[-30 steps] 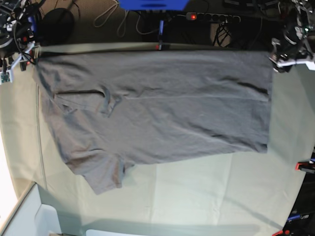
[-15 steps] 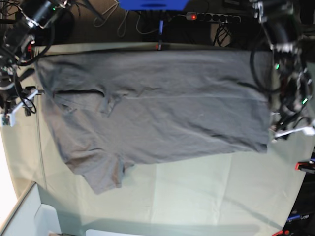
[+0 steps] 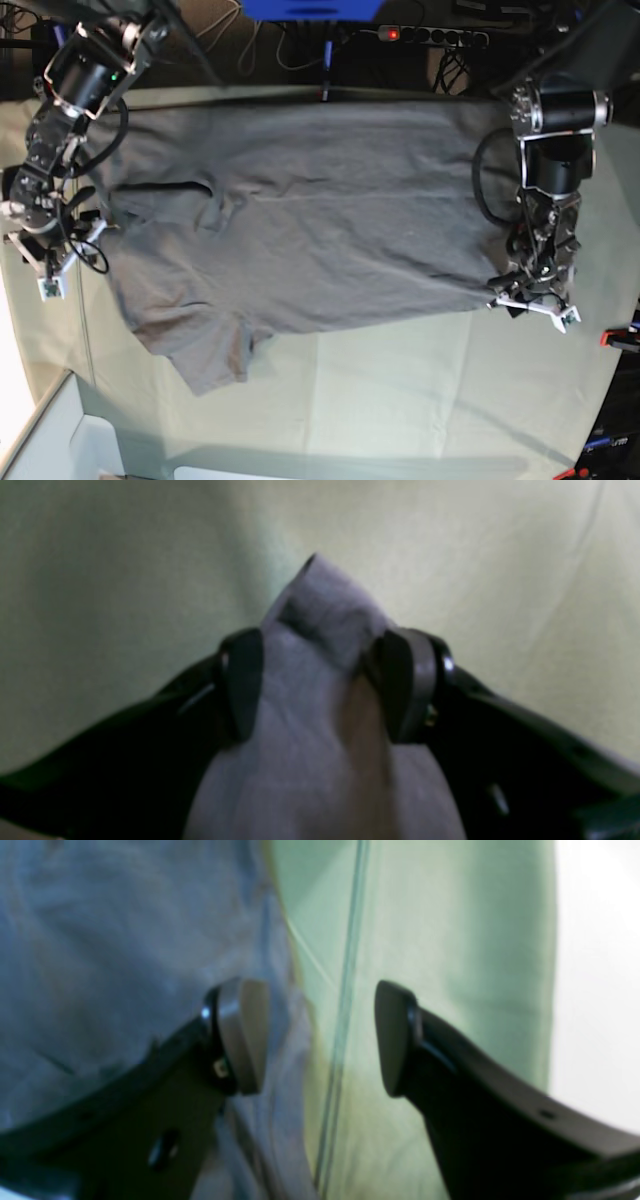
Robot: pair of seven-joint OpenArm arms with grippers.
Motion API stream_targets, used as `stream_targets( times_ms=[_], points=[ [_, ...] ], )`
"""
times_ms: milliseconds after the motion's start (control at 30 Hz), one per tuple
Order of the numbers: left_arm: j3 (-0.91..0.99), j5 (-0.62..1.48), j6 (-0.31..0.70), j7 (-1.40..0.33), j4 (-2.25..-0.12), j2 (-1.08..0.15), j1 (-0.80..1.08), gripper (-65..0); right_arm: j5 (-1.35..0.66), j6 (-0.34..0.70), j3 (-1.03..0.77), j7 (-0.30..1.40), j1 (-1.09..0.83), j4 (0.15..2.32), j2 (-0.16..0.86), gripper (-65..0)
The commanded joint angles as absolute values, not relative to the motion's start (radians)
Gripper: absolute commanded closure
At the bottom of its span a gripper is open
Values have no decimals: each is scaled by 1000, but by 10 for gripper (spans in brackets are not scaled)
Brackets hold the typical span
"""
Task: Layout the t-shirt on the table in an organized manner, then fold the t-shirt properly
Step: 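Move both grippers to the shirt's side edge and grasp it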
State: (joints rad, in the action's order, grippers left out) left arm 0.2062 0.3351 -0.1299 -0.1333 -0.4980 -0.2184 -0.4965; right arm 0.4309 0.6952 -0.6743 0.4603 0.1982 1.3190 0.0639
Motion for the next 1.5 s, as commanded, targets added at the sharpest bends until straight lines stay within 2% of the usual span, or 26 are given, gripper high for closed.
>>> stream_targets(
  times_ms=[0,267,367,500,600,733,933,1200,1467],
  points=[
    [209,321,-125,-104,-506,-231,-529,-362,424,698,-674,443,222,1326,90,-343],
    [209,216,-125,-79,-495,-231,-521,-359,423,698,-674,440,317,1162,119,-343],
    [214,219,-124,-77,-432,-259,-521,-358,423,698,-673,438,371,1063,139,-344],
    [209,220,-124,-76,-390,-274,-521,-356,423,698,-630,374,427,943,157,-344],
    [209,214,-124,-76,-387,-275,-509,-320,423,698,-581,295,440,875,179,-344],
    [209,213,-120,-76,-390,-272,-499,-235,423,698,-544,160,473,754,193,-344],
    [209,213,-31,-77,-384,-257,-496,-183,423,698,-541,10,533,539,245,-344],
    [209,211,-31,-79,-384,-251,-478,-176,420,698,-544,-102,539,513,262,-343],
    [209,211,-31,-79,-387,-249,-476,-177,421,479,-541,-116,533,507,260,-342]
  ],
)
